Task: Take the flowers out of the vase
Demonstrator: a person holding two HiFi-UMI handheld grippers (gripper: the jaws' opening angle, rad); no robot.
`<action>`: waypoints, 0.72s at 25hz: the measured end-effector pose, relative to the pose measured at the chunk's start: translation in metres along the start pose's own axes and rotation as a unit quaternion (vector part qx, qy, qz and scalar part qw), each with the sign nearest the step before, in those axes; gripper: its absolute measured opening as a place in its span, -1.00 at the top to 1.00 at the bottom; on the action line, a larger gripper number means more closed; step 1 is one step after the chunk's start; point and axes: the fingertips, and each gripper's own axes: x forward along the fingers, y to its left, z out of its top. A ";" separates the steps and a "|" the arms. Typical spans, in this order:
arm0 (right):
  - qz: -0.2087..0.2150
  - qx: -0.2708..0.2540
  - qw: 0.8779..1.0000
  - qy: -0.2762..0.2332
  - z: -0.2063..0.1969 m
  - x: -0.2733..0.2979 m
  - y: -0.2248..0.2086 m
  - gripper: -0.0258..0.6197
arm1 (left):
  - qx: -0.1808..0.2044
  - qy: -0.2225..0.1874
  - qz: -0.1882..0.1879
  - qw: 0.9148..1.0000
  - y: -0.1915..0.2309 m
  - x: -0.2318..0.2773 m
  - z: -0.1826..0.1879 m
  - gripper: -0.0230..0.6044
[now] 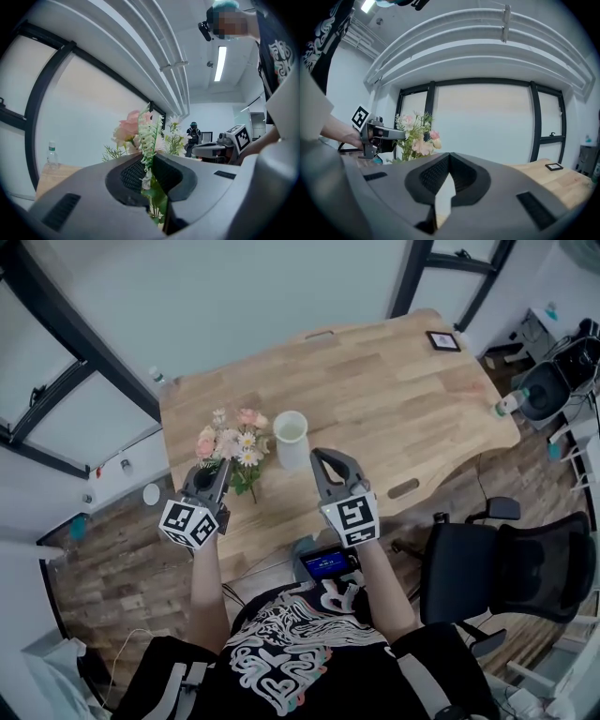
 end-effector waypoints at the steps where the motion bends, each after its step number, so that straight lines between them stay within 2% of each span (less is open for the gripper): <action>1: 0.000 0.001 1.000 -0.001 -0.001 0.001 0.000 0.90 | -0.002 0.006 0.001 1.000 0.000 0.001 -0.006 0.79; 18: -0.010 -0.001 1.000 0.026 -0.039 0.017 -0.006 0.90 | -0.065 0.071 0.034 0.995 0.020 0.012 -0.079 0.78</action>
